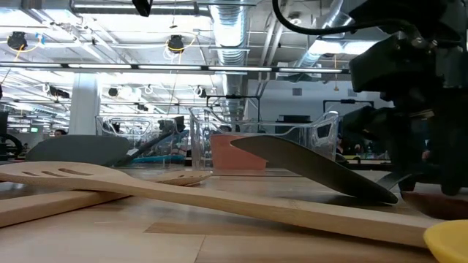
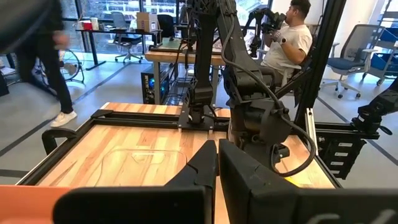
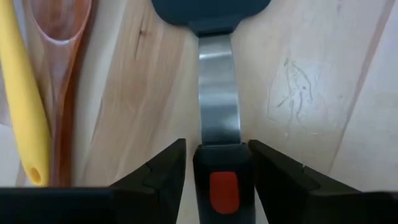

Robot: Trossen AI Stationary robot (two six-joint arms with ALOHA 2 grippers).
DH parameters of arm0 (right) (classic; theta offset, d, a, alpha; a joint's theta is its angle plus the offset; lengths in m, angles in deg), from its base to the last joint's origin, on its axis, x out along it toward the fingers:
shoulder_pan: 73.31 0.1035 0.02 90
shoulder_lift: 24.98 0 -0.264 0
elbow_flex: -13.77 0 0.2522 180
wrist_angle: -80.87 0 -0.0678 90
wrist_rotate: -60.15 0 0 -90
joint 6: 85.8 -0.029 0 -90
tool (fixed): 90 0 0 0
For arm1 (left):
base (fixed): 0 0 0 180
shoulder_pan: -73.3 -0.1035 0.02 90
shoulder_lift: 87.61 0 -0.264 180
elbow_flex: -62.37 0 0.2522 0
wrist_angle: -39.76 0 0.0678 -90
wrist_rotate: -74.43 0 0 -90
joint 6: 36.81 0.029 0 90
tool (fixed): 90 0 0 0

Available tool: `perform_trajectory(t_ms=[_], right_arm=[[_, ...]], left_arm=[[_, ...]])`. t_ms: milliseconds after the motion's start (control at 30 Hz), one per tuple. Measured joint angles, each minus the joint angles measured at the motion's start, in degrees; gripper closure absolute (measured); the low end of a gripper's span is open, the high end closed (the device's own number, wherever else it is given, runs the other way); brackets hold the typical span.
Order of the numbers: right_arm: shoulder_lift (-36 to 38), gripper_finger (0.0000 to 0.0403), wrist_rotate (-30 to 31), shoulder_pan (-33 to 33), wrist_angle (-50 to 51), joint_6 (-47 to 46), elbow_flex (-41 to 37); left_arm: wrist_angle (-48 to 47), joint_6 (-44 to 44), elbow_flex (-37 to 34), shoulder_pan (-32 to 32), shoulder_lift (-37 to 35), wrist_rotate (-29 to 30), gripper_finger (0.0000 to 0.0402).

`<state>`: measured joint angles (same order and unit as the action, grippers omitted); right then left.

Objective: Pick & Place Kitchen Items
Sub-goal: Put the black turner spatula into the bottom transparent bin

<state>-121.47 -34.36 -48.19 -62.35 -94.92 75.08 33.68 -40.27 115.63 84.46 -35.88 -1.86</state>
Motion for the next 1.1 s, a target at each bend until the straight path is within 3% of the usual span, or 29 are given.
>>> perform_trajectory(t_ms=[300, 833, 1100], right_arm=[[0.9, 0.0298, 0.3, -0.2, 0.1, 0.0, -0.2], [1.0, 0.0298, 0.0, 0.0, 0.8, -1.0, -0.1], [1.0, 0.0298, -0.3, 0.0, 9.6, -1.0, 6.0]], left_arm=[[0.0, 0.0, 0.0, 0.0, 0.0, 0.0, 0.0399], [0.0, 0.0, 0.0, 0.0, 0.0, 0.1, 0.0399], [0.0, 0.0, 0.0, 0.0, 0.0, 0.1, 0.0399]])
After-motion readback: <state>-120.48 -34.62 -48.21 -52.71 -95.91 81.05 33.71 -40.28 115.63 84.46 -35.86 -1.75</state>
